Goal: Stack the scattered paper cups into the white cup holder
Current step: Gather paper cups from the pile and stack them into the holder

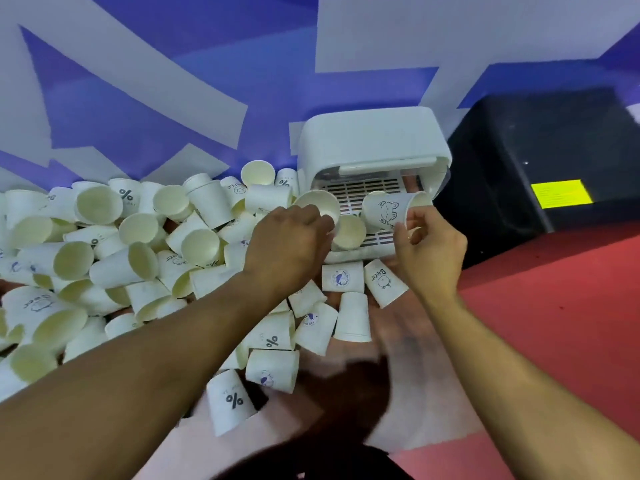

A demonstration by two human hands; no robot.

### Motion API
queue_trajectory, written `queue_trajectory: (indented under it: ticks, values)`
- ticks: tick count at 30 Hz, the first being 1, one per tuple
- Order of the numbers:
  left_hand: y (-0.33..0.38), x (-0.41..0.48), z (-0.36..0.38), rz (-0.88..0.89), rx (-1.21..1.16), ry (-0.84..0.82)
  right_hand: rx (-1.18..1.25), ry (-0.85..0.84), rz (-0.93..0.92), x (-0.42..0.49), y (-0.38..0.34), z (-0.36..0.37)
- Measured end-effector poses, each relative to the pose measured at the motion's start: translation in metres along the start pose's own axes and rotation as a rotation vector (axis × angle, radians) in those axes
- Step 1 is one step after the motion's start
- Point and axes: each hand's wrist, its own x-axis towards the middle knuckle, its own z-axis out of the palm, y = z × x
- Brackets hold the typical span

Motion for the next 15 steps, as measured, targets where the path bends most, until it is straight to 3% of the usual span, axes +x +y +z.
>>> queue_trajectory:
  ticks: [7,15]
  values:
    - [0.028,0.028,0.038,0.003,0.03,-0.009,-0.114,-0.027,-0.131,0.034,0.036,0.005]
    - [0.037,0.039,0.079,-0.017,0.13,-0.178,-0.283,-0.181,-0.406,0.059,0.061,0.036]
